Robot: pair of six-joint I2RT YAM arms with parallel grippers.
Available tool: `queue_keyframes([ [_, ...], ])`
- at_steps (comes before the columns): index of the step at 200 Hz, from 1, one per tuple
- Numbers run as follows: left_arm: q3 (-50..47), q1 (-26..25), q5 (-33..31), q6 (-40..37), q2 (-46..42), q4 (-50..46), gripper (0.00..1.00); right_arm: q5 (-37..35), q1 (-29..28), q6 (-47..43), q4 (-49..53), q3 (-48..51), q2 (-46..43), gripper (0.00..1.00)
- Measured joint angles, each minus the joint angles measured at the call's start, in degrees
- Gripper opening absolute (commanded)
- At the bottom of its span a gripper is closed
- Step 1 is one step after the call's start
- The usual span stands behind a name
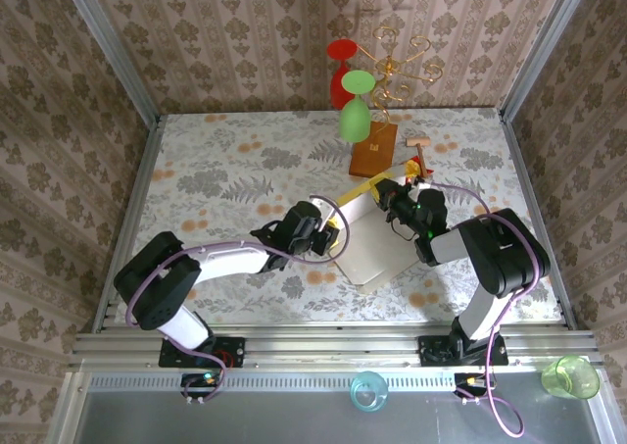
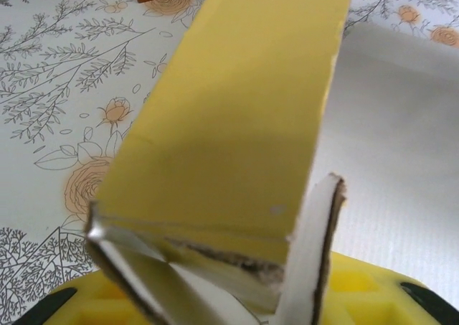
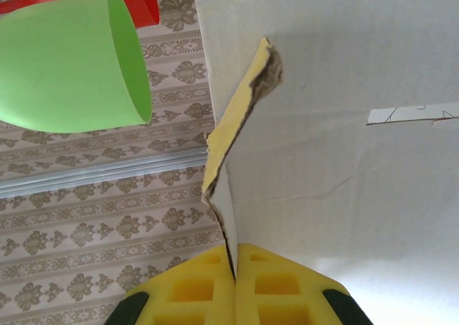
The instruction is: Fold the paper box
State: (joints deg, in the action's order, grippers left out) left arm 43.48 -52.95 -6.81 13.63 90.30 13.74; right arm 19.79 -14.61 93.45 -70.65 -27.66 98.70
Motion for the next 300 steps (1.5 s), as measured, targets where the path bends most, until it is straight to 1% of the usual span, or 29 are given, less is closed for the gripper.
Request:
queue_keyframes([
  [20, 0.04, -1.16, -3.17, 1.49, 0.09, -0.11, 0.40, -0.02, -0.02, 0.22, -1.03, 0.28, 0.33, 0.00],
  [33, 0.15, -1.55, -4.96, 2.58, 0.22, -0.31, 0.38, -0.09, -0.07, 0.46, -1.97, 0.76, 0.42, 0.00],
  [50, 0.96, -1.90, -7.23, 4.28, 1.14, -0.79, 0.35, -0.48, -0.37, 0.98, -2.73, 1.25, 0.42, 0.00],
  [63, 1.79, -2.10, -8.76, 5.68, 2.01, -1.20, 0.30, -1.01, -0.76, 1.25, -2.89, 1.38, 0.44, 0.00],
  [104, 3.41, -2.14, -12.61, 10.01, 3.54, -2.43, 0.20, -3.43, -1.73, 1.88, -3.10, 1.44, 0.44, 0.00],
  [130, 5.20, -2.19, -15.15, 12.07, 4.50, -5.01, 0.17, -5.14, -2.54, 2.75, -3.13, 1.44, 0.44, 0.00],
  [156, 6.45, -2.27, -17.73, 13.86, 5.27, -6.97, 0.17, -7.02, -3.69, 2.97, -3.21, 1.44, 0.50, 0.00],
  [176, 7.61, -2.27, -19.63, 15.39, 5.95, -8.70, 0.14, -8.90, -4.72, 3.19, -3.74, 1.44, 0.81, 0.00],
  [196, 8.87, -2.27, -21.40, 16.85, 6.69, -10.56, 0.00, -10.84, -5.64, 3.74, -3.96, 1.44, 1.03, 0.00],
  [238, 11.28, -2.27, -23.85, 18.38, 8.15, -13.86, 0.00, -13.99, -7.17, 4.52, -3.96, 1.42, 1.05, 0.00],
  [273, 11.69, -2.25, -24.65, 19.45, 8.44, -14.64, 0.00, -15.34, -7.96, 4.81, -3.93, 1.42, 1.05, 0.00],
  [278, 11.69, -2.23, -24.61, 19.45, 8.46, -14.62, 0.06, -15.39, -8.00, 4.94, -3.93, 1.42, 1.05, 0.00],
  [283, 11.69, -2.21, -24.57, 19.43, 8.46, -14.60, 0.15, -15.47, -8.02, 4.98, -3.93, 1.42, 1.05, 0.00],
  [287, 11.69, -2.16, -24.55, 19.50, 8.46, -14.58, 0.19, -15.56, -8.07, 5.03, -3.93, 1.42, 1.05, 0.00],
  [292, 11.69, -2.14, -24.46, 19.41, 8.50, -14.53, 0.21, -15.58, -8.07, 5.18, -3.93, 1.42, 1.05, 0.00],
  [300, 11.69, -2.10, -24.39, 19.69, 8.74, -14.45, 0.22, -15.61, -8.15, 5.35, -3.93, 1.42, 1.05, 0.00],
])
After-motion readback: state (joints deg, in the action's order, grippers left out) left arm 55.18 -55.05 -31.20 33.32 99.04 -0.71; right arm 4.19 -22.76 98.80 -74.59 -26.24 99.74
